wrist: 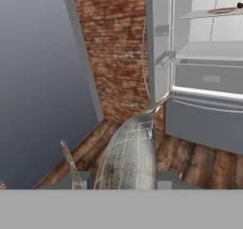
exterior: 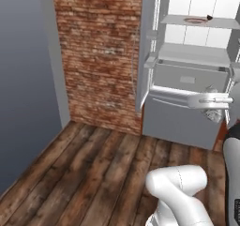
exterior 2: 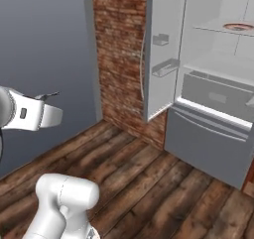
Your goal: Retrieve the fish from the fridge and place it on the saucepan with marinade on the stove.
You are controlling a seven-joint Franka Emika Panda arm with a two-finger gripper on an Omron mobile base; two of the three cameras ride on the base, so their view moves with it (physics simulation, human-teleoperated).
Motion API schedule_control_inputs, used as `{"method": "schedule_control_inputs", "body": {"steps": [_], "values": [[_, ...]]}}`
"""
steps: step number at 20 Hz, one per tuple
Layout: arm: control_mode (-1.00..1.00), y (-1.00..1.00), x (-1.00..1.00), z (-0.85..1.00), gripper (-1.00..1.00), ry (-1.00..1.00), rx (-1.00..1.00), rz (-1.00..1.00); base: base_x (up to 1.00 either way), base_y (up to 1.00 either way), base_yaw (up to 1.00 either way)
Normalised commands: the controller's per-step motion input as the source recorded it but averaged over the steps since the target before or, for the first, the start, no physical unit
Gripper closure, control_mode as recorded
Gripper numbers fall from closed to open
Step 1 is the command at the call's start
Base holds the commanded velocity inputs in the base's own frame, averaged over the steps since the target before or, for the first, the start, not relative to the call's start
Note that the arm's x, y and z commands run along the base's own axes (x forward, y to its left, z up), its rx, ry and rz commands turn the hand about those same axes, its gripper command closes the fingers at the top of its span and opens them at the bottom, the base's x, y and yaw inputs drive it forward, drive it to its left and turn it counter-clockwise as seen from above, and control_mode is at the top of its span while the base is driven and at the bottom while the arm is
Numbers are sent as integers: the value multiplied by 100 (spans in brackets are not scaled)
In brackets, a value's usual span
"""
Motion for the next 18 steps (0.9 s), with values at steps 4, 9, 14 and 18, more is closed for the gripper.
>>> {"method": "schedule_control_inputs", "body": {"steps": [4,9,14,18], "values": [[100,0,0,0,100,0,0,0,-80,-29,19],[100,0,0,0,100,0,0,0,-73,-21,20],[100,0,0,0,100,0,0,0,-36,23,19],[100,0,0,0,100,0,0,0,-18,68,18]]}}
